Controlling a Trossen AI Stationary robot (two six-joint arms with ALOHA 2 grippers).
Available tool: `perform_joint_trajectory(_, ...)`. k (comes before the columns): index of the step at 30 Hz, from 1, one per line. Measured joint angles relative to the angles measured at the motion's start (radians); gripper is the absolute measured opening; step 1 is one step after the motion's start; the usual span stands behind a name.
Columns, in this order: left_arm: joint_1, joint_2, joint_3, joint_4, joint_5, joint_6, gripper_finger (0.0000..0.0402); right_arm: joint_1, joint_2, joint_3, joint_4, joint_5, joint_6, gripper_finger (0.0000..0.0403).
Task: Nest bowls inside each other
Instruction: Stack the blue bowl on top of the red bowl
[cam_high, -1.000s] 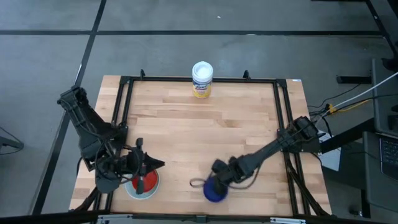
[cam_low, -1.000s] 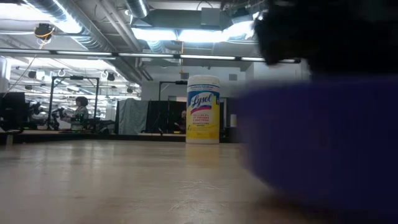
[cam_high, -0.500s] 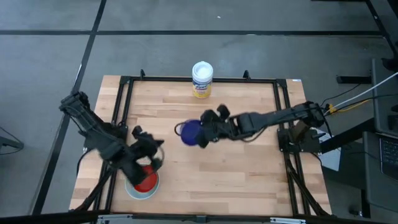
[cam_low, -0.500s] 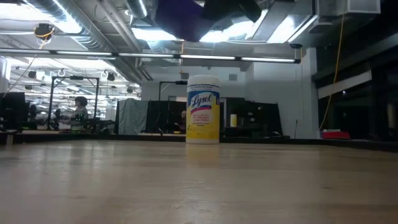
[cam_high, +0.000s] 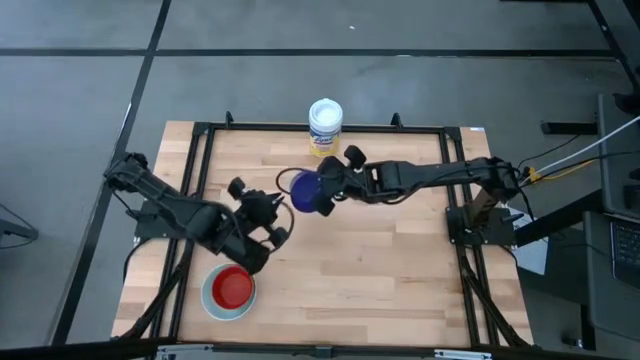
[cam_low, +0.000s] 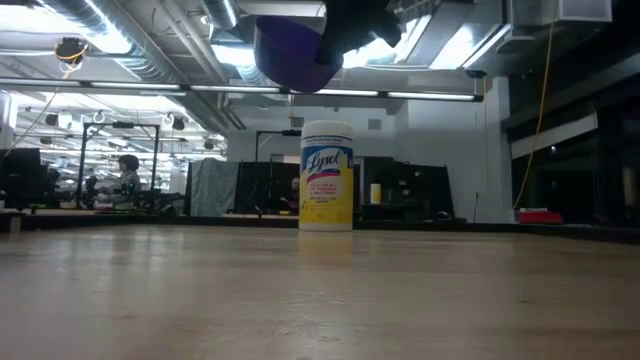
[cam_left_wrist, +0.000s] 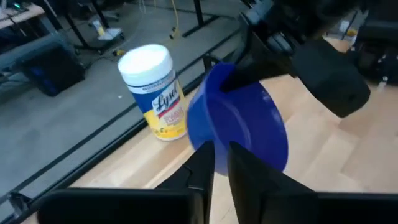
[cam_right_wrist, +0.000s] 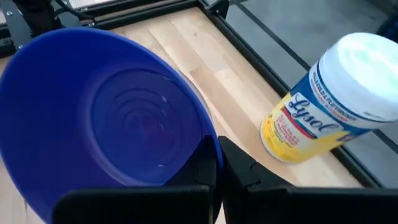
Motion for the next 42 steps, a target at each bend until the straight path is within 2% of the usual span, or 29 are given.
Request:
perform_joint_trajectory(6, 0.065, -0.008, 0.000, 0.111, 0.091, 0.159, 0.0061, -0.020, 0.000, 0.000, 0.054, -0.027, -0.042, 0.0002)
perform_joint_trajectory(14, 0.159, -0.008, 0.000, 0.128, 0.181, 0.232, 0.0065, -0.022, 0.000, 0.000, 0.084, -0.029, -0.085, 0.0002)
perform_joint_trajectory(25, 0.174, -0.008, 0.000, 0.152, 0.172, 0.234, 0.0065, -0.023, 0.000, 0.000, 0.083, -0.043, -0.109, 0.0001)
perform_joint_trajectory(42, 0.139, -0.010, 0.016, 0.171, 0.172, 0.286, 0.0065, -0.021, 0.000, 0.000, 0.085, -0.064, -0.104, 0.0001)
